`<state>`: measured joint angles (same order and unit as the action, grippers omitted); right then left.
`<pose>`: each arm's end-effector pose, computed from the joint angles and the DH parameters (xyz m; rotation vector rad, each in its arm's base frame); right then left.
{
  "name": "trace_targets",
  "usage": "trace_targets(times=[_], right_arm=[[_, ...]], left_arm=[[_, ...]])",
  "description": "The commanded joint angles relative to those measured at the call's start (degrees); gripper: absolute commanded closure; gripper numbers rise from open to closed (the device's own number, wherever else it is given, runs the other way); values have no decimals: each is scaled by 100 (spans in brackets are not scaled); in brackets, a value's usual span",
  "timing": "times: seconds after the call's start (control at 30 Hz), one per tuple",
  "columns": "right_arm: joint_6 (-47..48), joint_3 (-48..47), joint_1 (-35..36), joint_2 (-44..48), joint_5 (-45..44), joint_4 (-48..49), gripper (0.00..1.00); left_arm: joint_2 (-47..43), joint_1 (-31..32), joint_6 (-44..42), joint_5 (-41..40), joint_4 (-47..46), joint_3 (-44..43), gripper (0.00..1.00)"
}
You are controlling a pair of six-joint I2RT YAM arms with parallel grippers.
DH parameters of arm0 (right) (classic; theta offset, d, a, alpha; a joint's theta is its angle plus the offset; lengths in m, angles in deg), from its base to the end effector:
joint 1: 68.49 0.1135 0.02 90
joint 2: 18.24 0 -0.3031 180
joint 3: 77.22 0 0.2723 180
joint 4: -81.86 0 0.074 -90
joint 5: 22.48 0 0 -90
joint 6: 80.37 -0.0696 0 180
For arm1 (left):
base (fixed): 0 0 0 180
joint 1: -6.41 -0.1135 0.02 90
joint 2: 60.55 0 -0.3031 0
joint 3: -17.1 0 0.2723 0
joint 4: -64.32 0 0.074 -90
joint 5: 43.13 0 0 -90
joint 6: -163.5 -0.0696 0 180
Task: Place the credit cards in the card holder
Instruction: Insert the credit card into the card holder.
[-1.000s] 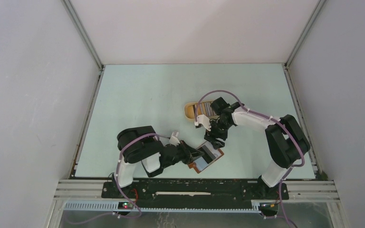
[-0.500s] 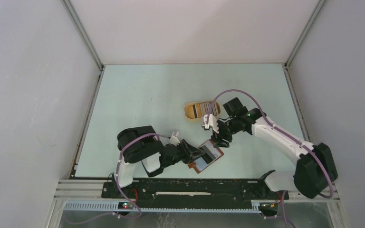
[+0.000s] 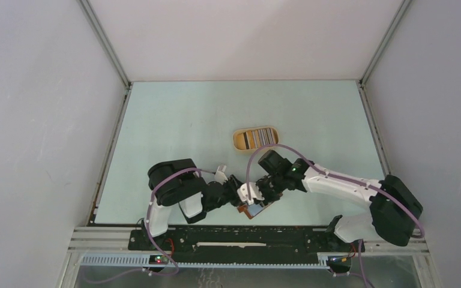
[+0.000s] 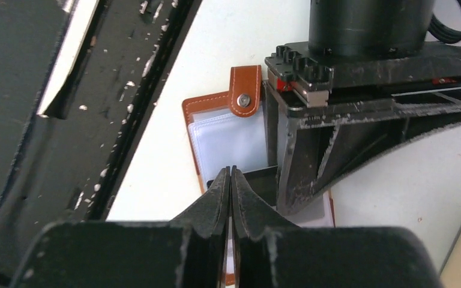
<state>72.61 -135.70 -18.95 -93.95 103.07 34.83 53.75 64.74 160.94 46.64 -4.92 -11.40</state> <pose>0.1392 0.2256 0.2089 -2.2099 1.2529 0.7389 0.1590 -0.2572 0.0772 -0.5733 2.1945 -1.6156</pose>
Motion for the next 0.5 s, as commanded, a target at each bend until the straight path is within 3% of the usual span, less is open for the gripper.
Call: trace_targets(times=[0.0, 0.47], right_arm=[[-259, 0, 392, -329, -814, 762, 91], [-48, 380, 1013, -768, -1719, 1469, 91]], left_arm=[[63, -41, -236, -21, 180, -86, 59], [75, -49, -254, -21, 173, -93, 58]])
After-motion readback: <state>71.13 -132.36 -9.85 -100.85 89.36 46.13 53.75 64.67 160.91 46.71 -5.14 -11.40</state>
